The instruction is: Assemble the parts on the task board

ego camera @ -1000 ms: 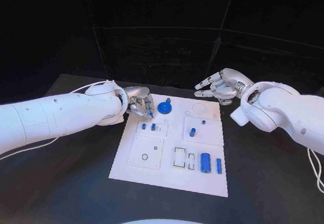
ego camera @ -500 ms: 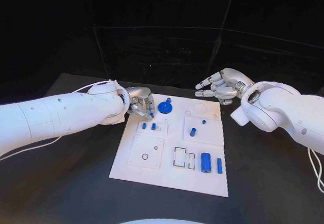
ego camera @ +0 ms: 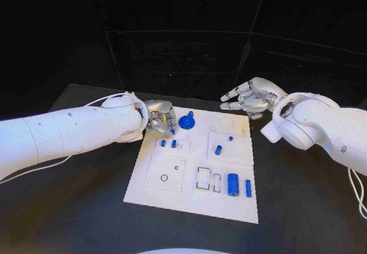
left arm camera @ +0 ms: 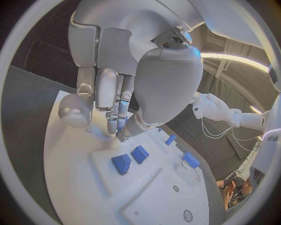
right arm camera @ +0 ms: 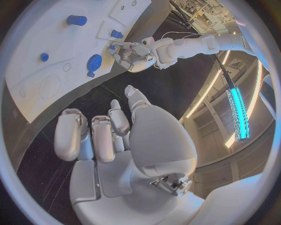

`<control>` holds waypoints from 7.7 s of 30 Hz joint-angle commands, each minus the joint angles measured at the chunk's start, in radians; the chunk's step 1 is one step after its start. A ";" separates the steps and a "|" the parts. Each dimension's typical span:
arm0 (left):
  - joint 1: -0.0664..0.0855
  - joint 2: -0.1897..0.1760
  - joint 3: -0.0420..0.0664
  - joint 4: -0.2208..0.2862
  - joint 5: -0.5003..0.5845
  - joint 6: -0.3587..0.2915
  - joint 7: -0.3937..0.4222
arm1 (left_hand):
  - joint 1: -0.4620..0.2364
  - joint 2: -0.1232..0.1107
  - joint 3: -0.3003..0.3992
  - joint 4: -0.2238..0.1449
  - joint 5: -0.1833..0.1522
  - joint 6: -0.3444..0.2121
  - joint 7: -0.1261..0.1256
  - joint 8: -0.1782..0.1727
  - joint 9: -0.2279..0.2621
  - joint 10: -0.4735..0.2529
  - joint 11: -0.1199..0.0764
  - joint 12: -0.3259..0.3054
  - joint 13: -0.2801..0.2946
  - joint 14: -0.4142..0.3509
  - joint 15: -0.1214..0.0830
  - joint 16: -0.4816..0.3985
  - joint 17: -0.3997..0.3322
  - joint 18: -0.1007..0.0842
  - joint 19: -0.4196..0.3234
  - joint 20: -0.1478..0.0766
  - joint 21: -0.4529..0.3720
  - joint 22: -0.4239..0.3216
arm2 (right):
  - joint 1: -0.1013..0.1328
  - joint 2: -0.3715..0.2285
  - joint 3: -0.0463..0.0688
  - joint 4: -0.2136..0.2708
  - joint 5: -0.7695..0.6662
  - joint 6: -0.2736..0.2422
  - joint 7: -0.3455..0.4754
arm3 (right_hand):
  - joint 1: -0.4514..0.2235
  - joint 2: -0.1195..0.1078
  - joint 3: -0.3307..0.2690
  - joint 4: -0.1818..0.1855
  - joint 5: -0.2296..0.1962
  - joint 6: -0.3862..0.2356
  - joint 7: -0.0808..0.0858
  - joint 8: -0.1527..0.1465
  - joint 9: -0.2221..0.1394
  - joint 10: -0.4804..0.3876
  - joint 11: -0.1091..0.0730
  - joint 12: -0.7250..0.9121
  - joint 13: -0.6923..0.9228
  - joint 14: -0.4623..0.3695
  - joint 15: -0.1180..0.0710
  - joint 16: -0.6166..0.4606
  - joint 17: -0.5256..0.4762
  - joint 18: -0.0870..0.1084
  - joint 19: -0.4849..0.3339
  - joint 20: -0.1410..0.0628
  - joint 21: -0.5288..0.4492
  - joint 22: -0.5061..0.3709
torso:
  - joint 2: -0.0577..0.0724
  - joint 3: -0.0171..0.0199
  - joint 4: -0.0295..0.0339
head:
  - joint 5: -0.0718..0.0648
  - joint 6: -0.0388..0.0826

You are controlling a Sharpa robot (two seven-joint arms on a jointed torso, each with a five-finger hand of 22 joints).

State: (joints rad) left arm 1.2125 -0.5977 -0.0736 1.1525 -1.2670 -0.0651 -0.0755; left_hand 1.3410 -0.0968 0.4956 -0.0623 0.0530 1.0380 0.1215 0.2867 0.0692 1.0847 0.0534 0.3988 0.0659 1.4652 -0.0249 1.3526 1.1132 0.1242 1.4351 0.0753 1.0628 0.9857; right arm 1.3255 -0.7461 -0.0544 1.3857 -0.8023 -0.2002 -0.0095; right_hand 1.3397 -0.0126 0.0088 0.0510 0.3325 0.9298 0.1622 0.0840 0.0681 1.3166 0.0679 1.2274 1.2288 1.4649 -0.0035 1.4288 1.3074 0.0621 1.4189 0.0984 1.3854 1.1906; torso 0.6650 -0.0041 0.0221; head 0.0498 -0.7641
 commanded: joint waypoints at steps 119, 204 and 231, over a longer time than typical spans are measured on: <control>-0.003 -0.213 -0.003 0.209 1.291 -0.148 0.599 | -0.035 0.009 -0.030 -0.034 0.004 -0.081 0.066 -0.120 -0.003 -0.081 0.058 -0.013 0.015 -0.264 0.046 -0.313 -0.587 0.058 -0.236 0.041 -0.400 -0.363 | -0.165 -0.004 0.001 0.024 -0.874 -0.194 -0.119 | 0.038 -0.056 0.494 -0.128 -0.217 0.217 -0.026 -0.001 0.004 -0.122 -0.006 -1.018 -1.147 0.042 -0.018 -0.113 -0.119 0.029 -0.011 -0.017 -0.066 -0.090 | -0.001 -0.0017 -0.0018 | -0.064 0.015; -0.003 -0.190 -0.003 0.230 1.349 -0.197 0.581 | -0.026 0.014 -0.039 -0.049 0.005 -0.108 0.081 -0.106 0.000 -0.123 0.071 0.023 0.016 -0.282 0.056 -0.307 -0.608 0.058 -0.242 0.049 -0.407 -0.368 | -0.250 0.226 -0.010 0.110 -0.929 0.062 -0.134 | 0.022 -0.071 0.530 -0.146 -0.207 0.212 -0.019 -0.013 0.001 -0.122 0.001 -1.034 -1.155 0.042 -0.014 -0.106 -0.118 0.029 -0.013 -0.016 -0.065 -0.091 | 0.001 -0.0019 0.0011 | 0.037 -0.045; -0.002 -0.192 -0.003 0.227 1.349 -0.178 0.572 | -0.021 0.017 -0.039 -0.055 0.005 -0.120 0.083 -0.101 -0.001 -0.139 0.073 0.034 0.015 -0.288 0.057 -0.303 -0.613 0.058 -0.245 0.051 -0.408 -0.368 | -0.251 0.222 -0.019 0.108 -0.876 -0.038 -0.109 | -0.072 -0.135 0.432 -0.106 -0.145 0.113 0.014 -0.023 -0.004 -0.239 0.039 -1.099 -1.166 0.010 0.017 -0.177 -0.225 0.052 -0.072 0.010 -0.150 -0.224 | 0.001 -0.0021 0.0015 | 0.033 -0.044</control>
State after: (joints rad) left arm 1.2083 -0.7894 -0.0778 1.3788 0.0794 -0.2621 0.4963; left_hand 1.3185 -0.0839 0.4571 -0.1147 0.0534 0.9270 0.2035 0.1802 0.0677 0.9503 0.1268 0.4263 0.0814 1.1846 0.0342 1.0449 0.5020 0.1687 1.1955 0.1219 0.6587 0.6188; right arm 1.0749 -0.5230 -0.0719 1.4955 -1.6978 -0.1821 -0.1260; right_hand 1.2749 -0.1455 0.4447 -0.0554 0.1859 1.0488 0.1737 0.0662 0.0650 1.0812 0.1055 0.1291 0.0591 1.4648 0.0076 1.2597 1.0924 0.1014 1.3521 0.1071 1.2442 0.9798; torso 0.6657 -0.0062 0.0231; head 0.0833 -0.8088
